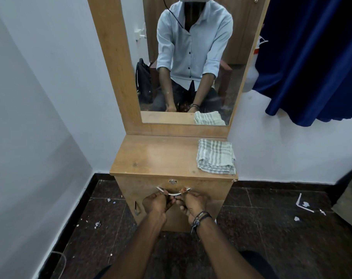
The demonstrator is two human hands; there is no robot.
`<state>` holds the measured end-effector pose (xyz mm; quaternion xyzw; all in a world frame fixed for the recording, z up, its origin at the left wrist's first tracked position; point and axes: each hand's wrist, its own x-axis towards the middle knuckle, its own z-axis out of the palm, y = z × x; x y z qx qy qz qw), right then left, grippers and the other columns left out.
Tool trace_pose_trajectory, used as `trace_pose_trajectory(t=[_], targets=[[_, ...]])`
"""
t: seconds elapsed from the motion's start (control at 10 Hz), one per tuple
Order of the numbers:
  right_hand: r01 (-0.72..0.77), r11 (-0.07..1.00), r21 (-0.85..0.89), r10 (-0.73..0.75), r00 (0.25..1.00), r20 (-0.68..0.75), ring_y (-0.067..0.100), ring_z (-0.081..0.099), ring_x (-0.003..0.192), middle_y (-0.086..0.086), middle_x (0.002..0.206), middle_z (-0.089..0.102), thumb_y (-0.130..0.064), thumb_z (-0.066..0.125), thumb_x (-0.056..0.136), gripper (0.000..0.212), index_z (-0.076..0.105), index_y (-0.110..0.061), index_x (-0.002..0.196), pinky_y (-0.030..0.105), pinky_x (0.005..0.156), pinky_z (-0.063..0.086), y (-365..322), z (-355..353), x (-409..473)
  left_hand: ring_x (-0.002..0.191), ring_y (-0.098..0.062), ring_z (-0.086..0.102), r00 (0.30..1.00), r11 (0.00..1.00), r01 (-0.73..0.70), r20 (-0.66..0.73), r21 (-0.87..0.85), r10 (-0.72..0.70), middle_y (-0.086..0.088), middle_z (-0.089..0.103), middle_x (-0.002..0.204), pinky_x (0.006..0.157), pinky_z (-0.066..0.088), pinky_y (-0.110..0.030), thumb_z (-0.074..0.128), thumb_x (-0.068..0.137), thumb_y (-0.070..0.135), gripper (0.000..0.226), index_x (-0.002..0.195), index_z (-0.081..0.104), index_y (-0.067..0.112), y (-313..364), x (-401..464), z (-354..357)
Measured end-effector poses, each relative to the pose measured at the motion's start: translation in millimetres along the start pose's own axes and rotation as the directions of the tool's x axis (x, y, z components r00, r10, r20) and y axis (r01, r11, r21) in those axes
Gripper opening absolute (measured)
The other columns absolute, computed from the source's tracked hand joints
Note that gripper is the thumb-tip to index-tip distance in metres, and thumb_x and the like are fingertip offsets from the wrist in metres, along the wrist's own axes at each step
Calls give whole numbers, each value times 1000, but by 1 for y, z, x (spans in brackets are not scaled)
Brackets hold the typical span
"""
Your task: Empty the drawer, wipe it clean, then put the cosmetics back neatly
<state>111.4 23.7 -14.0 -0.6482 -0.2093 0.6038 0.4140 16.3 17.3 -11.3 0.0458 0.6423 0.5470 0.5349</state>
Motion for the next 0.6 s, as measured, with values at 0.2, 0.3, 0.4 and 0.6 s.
trace_pose_trajectory(t=[0.2, 0.3, 0.4, 0.6], targets=[[-3, 1000, -28, 3, 1000, -8, 7, 55, 34, 3, 50, 67, -19, 65, 95, 34, 70, -6, 64, 18, 33, 40, 2, 1, 5, 31, -14, 55, 1000, 1000, -15, -28, 9, 15, -18, 61, 65, 39, 55, -26, 57, 90, -9, 15, 76, 63, -7, 1, -1, 0], [2, 998, -57, -3, 1000, -24, 8, 54, 33, 3, 50, 67, -19, 64, 95, 35, 68, -6, 62, 18, 33, 40, 1, 2, 6, 37, -21, 58, 998, 998, -48, -47, 46, 50, -19, 63, 67, 41, 56, -30, 59, 87, -10, 17, 71, 63, -5, 1, -2, -1], [7, 997, -78, -7, 1000, -4, 10, 55, 35, 3, 53, 67, -17, 63, 96, 34, 66, -6, 64, 18, 32, 41, 1, 1, 6, 55, -31, 68, 984, 963, -162, -36, 217, 173, -22, 70, 73, 53, 60, -40, 64, 88, 0, 14, 75, 69, -3, -4, -1, -6], [33, 997, -66, -31, 999, 26, 15, 54, 43, 8, 61, 64, -29, 53, 101, 36, 66, -5, 78, 20, 36, 44, 9, -6, 1, 59, -34, 68, 936, 800, -330, 61, 501, 347, -14, 68, 59, 60, 60, -50, 59, 81, 15, 23, 59, 67, 14, -27, 8, -31]])
